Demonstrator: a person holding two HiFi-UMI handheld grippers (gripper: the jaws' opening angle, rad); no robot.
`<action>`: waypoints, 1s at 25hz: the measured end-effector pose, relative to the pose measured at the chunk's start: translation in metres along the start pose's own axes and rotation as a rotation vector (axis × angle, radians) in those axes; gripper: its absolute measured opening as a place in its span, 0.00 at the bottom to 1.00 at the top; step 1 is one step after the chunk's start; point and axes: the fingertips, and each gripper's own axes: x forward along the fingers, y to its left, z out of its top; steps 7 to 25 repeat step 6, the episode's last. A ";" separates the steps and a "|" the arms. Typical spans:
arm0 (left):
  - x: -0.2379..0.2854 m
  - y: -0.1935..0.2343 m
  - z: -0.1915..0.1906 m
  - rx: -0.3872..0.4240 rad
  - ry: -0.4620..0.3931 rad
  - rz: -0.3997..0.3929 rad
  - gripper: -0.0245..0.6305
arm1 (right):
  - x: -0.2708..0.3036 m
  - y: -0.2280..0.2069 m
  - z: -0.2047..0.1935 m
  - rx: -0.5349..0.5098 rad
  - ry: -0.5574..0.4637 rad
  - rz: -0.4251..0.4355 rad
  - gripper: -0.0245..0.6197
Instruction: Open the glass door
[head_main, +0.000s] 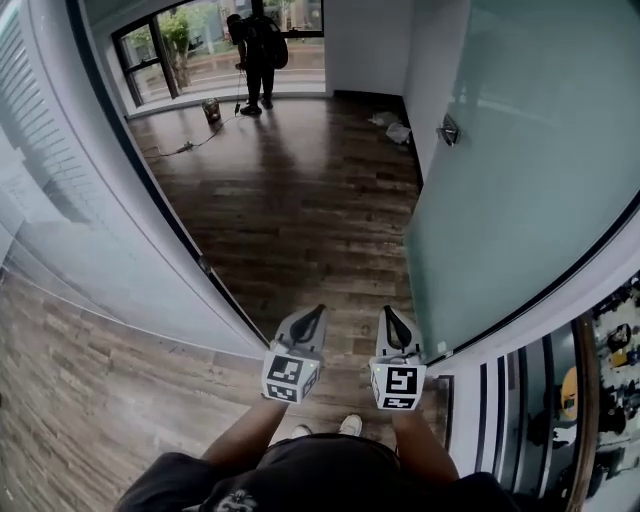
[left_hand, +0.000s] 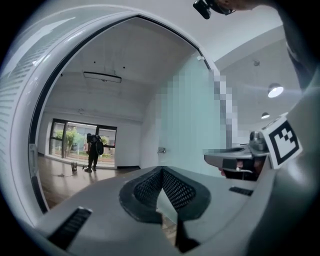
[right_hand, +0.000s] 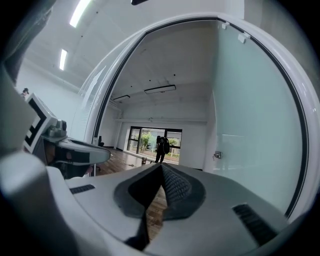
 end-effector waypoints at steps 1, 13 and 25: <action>-0.006 0.009 0.000 0.002 -0.007 -0.002 0.05 | 0.001 0.011 0.000 -0.006 0.002 -0.004 0.06; -0.033 0.049 -0.011 -0.014 -0.024 -0.001 0.05 | 0.011 0.060 0.000 -0.020 -0.009 -0.004 0.06; -0.033 0.049 -0.011 -0.014 -0.024 -0.001 0.05 | 0.011 0.060 0.000 -0.020 -0.009 -0.004 0.06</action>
